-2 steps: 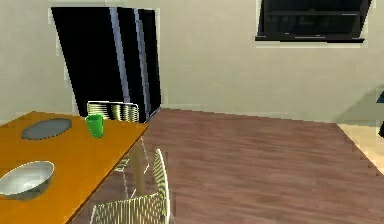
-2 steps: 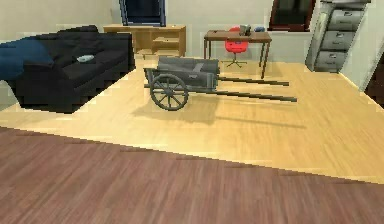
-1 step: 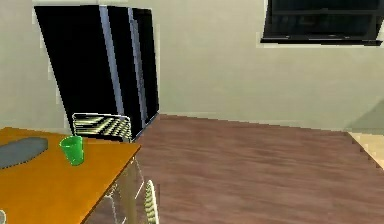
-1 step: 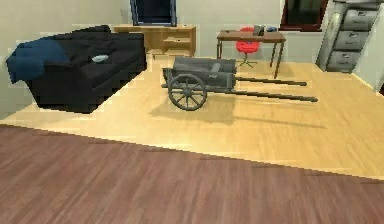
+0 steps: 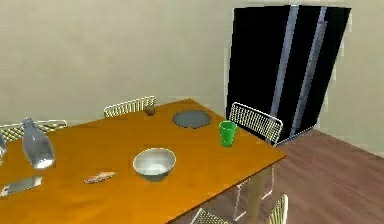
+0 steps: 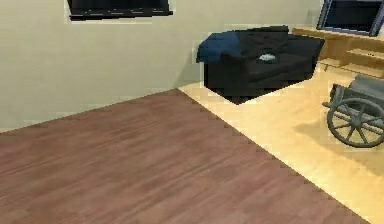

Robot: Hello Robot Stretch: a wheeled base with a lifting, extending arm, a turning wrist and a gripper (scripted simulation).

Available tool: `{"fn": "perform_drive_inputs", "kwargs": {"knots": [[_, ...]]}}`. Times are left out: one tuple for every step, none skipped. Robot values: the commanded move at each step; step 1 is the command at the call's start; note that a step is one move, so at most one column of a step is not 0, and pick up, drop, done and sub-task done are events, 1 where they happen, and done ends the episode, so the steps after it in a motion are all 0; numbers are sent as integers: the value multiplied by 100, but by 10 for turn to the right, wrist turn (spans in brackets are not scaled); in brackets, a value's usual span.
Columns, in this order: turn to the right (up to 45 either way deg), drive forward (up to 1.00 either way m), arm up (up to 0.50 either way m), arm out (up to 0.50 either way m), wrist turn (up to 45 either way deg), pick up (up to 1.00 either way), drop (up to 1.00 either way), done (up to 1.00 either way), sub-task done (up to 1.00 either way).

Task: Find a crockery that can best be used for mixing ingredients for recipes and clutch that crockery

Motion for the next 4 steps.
{"fn": "perform_drive_inputs", "kwargs": {"knots": [[-450, 0, 0, 0, 0, 0, 0, 0, 0], [-450, 0, 0, 0, 0, 0, 0, 0, 0], [-120, 0, 0, 0, 0, 0, 0, 0, 0], [0, 0, 50, 0, 0, 0, 0, 0, 0]]}}
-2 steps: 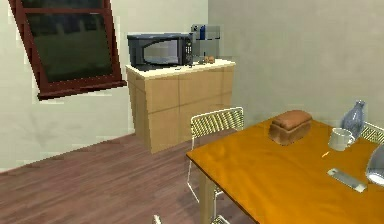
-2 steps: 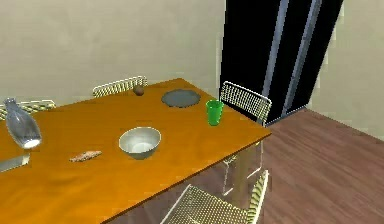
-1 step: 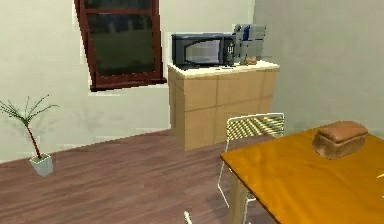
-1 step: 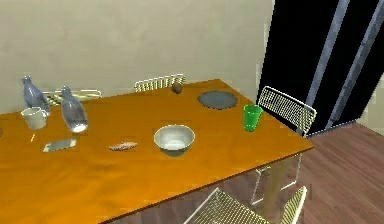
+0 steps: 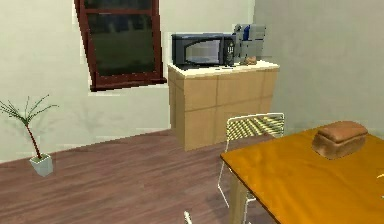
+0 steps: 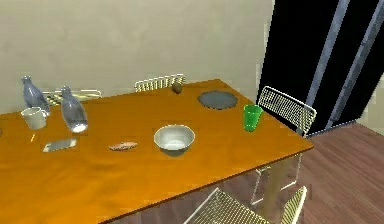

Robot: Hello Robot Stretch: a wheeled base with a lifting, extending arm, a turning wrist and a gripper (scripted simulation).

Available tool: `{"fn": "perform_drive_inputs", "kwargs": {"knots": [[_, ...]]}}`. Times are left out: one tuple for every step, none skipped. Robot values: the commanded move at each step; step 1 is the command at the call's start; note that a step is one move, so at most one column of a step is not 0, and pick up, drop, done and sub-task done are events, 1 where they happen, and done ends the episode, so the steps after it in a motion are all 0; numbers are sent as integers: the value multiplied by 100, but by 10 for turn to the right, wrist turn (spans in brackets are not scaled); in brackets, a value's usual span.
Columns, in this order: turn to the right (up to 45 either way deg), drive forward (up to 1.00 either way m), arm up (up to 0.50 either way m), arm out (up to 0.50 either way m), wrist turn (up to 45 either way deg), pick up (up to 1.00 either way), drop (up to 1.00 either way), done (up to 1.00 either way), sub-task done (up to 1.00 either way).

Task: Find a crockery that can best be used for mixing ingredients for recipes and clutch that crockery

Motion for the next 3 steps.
{"fn": "perform_drive_inputs", "kwargs": {"knots": [[0, 0, 38, 0, 0, 0, 0, 0, 0], [0, 0, 0, 38, 0, 0, 0, 0, 0], [0, 0, 0, 0, 450, 0, 0, 0, 0]]}}
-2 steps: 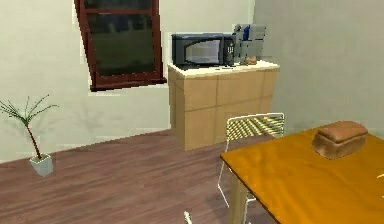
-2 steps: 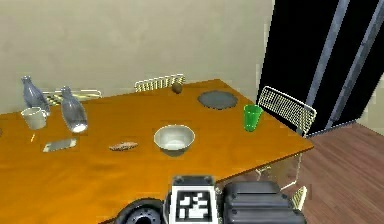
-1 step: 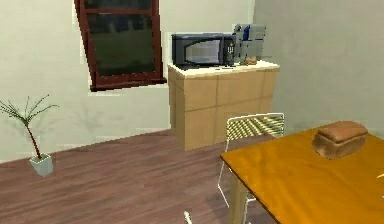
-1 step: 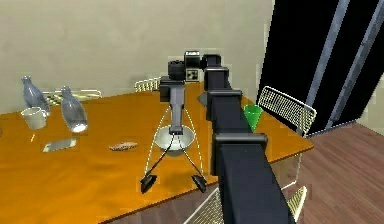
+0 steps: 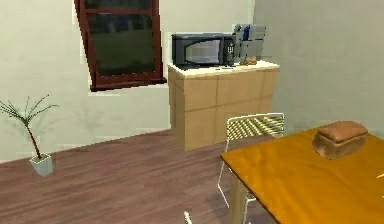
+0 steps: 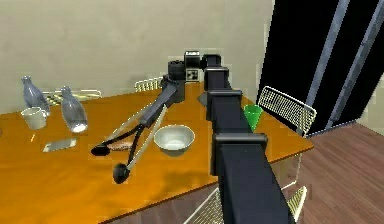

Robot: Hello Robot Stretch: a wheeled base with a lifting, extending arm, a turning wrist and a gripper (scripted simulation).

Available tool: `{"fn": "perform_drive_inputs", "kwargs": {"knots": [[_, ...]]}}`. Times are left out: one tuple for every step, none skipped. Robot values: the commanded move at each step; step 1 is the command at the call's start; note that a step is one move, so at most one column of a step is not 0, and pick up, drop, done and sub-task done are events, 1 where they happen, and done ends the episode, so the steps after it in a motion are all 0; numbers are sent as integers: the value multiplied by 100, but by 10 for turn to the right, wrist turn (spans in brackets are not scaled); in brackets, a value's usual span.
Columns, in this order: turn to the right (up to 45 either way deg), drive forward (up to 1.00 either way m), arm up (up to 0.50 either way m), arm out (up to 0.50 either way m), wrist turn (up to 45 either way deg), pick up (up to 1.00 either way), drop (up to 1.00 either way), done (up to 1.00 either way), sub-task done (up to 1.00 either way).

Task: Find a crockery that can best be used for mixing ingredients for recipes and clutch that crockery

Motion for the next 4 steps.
{"fn": "perform_drive_inputs", "kwargs": {"knots": [[0, 0, 0, 0, 450, 0, 0, 0, 0], [0, 0, 0, 0, 450, 0, 0, 0, 0], [0, 0, 0, 0, 300, 0, 0, 0, 0], [0, 0, -24, 0, 0, 0, 0, 0, 0]]}}
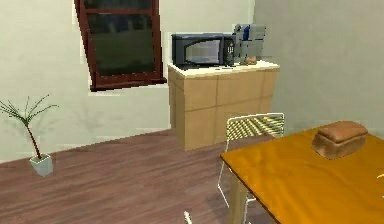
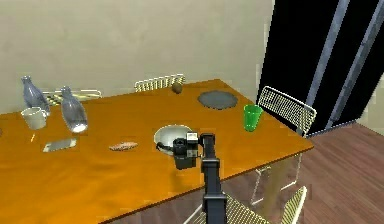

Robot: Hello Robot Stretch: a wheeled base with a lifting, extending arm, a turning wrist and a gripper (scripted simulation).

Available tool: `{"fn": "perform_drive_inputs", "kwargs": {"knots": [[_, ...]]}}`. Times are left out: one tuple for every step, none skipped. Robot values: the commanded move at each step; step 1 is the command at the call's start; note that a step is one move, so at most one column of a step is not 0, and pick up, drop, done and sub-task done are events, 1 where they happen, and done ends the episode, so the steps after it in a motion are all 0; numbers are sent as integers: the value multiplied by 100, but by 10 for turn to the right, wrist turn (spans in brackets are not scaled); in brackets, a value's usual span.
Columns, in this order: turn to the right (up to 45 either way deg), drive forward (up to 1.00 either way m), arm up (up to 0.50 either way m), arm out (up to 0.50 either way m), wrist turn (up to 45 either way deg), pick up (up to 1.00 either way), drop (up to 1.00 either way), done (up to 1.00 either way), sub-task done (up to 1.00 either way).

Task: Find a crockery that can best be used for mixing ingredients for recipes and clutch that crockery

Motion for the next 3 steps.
{"fn": "perform_drive_inputs", "kwargs": {"knots": [[0, 0, 0, 0, 0, 100, 0, 0, 0], [0, 0, 10, 0, 0, 0, 0, 0, 0], [0, 0, 0, 0, 0, 0, 0, 100, 0]]}}
